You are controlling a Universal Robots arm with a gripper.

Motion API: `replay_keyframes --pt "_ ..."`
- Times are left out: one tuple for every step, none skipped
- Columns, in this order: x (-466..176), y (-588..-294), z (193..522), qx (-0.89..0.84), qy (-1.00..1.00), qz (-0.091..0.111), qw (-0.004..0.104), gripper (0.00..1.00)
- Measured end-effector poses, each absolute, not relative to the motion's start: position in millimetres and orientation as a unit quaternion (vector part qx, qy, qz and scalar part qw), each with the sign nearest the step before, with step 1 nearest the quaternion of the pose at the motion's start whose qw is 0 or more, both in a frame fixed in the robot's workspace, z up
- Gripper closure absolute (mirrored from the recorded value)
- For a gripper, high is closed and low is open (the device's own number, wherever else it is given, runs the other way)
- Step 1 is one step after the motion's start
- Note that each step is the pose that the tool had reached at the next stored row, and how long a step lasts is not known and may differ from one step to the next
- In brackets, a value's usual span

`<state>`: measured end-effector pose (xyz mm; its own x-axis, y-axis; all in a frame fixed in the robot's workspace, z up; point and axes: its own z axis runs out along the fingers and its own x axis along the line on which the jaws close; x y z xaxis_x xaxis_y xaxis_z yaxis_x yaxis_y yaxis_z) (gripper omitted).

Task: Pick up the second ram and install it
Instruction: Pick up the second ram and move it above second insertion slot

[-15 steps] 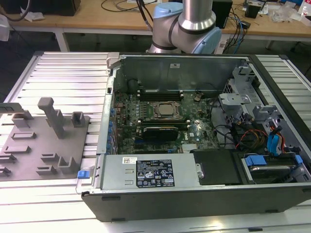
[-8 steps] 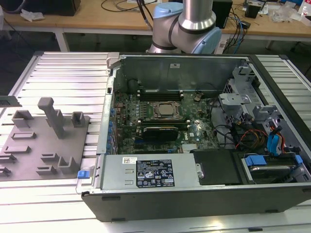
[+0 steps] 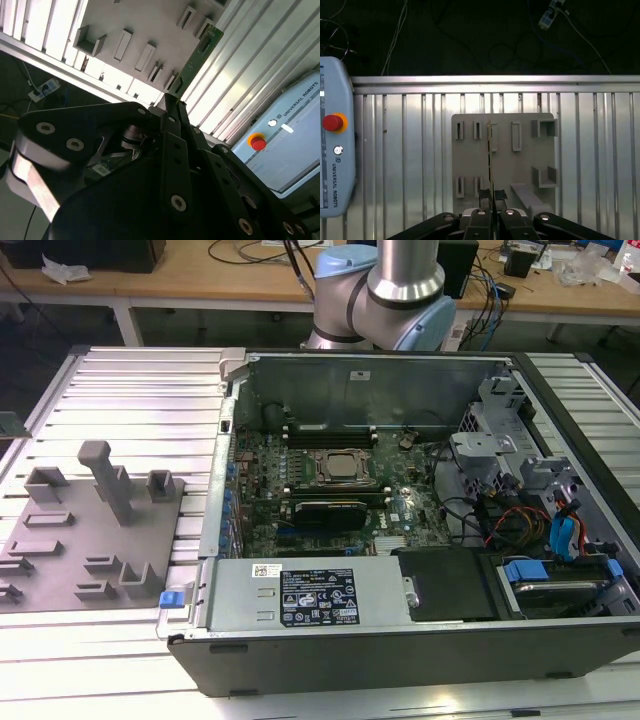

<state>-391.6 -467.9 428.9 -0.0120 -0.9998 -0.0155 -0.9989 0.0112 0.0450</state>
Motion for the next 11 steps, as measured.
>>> replay_keyframes --pt "-392 -468 432 0.703 -0.711 -0.021 0.010 0.87" --pt "-392 -468 433 0.703 -0.711 -0.021 0.010 0.87" --pt "-392 -468 436 0.703 -0.711 -0.021 0.010 0.87" --pt "-392 -468 438 0.703 -0.711 -0.021 0.010 0.87" --pt "-392 -468 438 0.703 -0.711 -0.021 0.010 0.87" --pt "-392 -468 438 0.703 -0.711 -0.021 0.010 0.87" --pt "-391 -468 438 0.703 -0.711 -0.021 0.010 0.87" --pt "-390 -467 439 0.703 -0.711 -0.021 0.010 0.87" --pt "-386 -468 438 0.703 -0.711 -0.021 0.010 0.87" --pt "-384 -468 438 0.703 -0.711 -0.021 0.010 0.87" --pt "-381 -468 438 0.703 -0.711 -0.021 0.010 0.87"
